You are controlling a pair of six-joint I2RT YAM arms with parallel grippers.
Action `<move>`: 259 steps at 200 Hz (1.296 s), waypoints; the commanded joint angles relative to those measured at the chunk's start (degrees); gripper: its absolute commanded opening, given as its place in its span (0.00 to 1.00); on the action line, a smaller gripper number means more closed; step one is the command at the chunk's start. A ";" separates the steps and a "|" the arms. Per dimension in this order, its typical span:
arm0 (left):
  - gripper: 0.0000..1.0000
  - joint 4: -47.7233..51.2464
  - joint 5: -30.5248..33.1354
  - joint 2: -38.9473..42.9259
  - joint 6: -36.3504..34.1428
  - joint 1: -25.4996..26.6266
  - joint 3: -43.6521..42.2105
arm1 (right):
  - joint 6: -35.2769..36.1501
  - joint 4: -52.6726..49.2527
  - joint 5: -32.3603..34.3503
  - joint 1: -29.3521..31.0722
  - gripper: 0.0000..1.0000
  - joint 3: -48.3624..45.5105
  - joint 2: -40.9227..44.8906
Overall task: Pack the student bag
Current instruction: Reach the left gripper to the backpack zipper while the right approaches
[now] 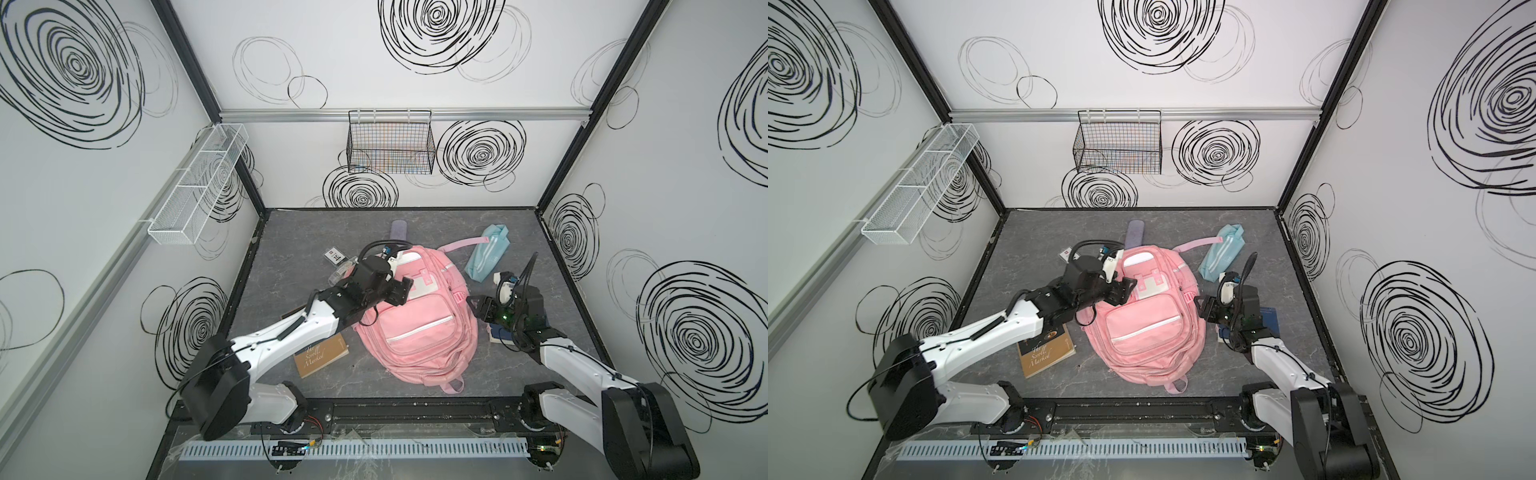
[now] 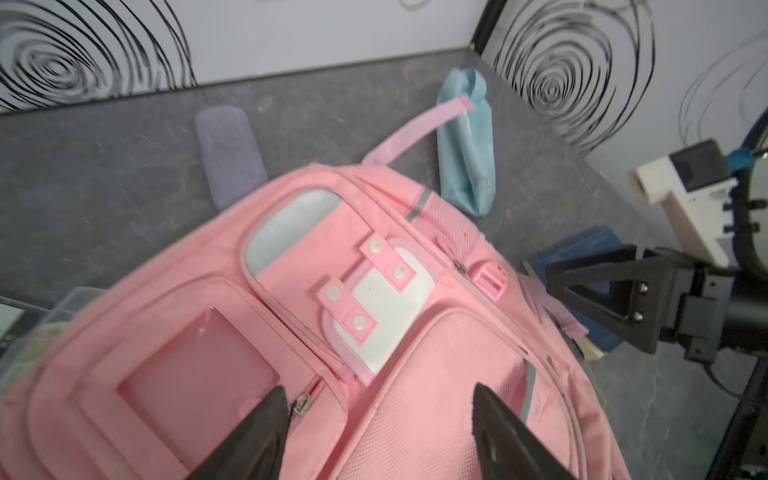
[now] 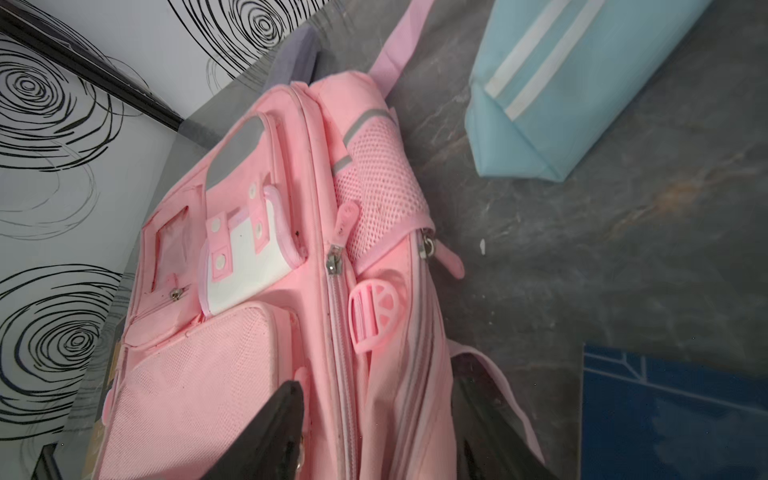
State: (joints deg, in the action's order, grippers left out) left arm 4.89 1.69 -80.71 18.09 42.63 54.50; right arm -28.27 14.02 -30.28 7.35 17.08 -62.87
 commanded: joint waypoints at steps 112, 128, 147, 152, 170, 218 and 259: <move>0.73 8.13 -7.53 -21.40 3.33 6.28 16.73 | 1.46 -2.52 -8.97 1.08 0.04 1.26 -3.82; 0.73 7.97 -7.98 -21.99 3.79 6.52 17.45 | 1.39 -3.29 -9.97 1.08 0.00 1.50 -2.41; 0.73 7.39 -9.61 -22.68 4.52 6.51 18.54 | 0.56 -3.47 -11.41 1.09 0.00 1.47 0.64; 0.73 7.26 -10.18 -22.94 4.78 6.49 18.92 | 0.28 -3.39 -11.71 1.13 0.00 1.49 1.78; 0.73 7.07 -11.42 -23.77 5.46 6.37 20.53 | -0.95 -2.24 -12.82 1.16 0.00 1.05 6.28; 0.73 5.70 -18.05 -25.29 8.64 5.52 24.59 | -2.55 6.39 -14.41 1.34 0.00 -2.48 18.73; 0.73 -0.09 -25.19 -24.25 14.27 3.47 23.58 | -8.20 15.52 -17.74 1.49 0.00 -5.01 25.26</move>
State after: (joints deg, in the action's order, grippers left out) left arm 11.05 -17.41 -105.03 27.59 47.42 77.65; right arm -32.60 15.18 -43.27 8.36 11.92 -41.45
